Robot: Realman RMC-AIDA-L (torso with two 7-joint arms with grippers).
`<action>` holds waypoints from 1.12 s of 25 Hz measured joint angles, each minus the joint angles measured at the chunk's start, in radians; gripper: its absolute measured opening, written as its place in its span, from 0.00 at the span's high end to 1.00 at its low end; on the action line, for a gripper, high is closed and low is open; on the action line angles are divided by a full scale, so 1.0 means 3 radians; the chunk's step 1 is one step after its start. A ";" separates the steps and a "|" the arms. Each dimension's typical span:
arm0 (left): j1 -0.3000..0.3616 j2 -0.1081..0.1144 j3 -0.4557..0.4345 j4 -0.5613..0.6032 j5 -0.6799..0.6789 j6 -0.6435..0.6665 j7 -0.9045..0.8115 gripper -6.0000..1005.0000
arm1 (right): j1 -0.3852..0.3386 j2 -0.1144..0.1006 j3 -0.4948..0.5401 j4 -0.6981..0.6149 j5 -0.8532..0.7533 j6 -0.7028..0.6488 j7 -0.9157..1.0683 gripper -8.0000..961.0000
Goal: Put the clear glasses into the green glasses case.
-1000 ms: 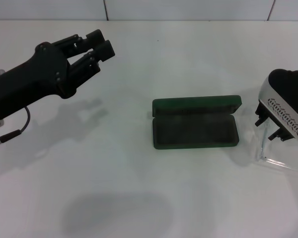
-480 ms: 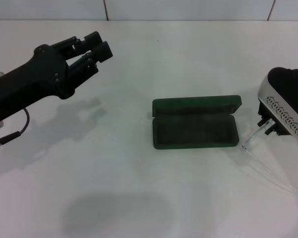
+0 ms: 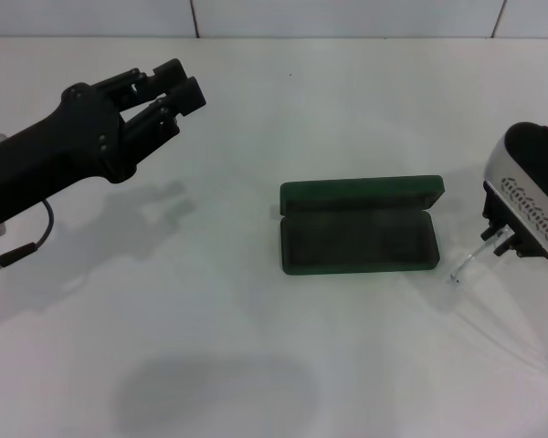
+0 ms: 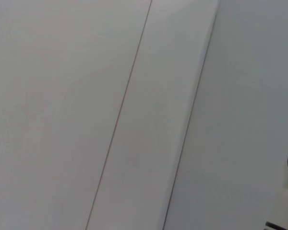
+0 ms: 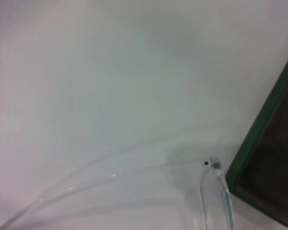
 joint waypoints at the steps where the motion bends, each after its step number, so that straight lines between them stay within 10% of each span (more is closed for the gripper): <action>1: 0.0003 0.0000 0.0000 0.0002 0.0000 0.0001 0.0000 0.67 | -0.0018 0.0000 0.0017 -0.0050 0.0008 -0.0043 0.0018 0.84; 28: -0.0088 0.0108 -0.0460 0.0334 0.0097 0.0806 -0.0285 0.67 | -0.0623 0.0016 0.1967 -0.1377 0.1907 -0.0380 0.1127 0.88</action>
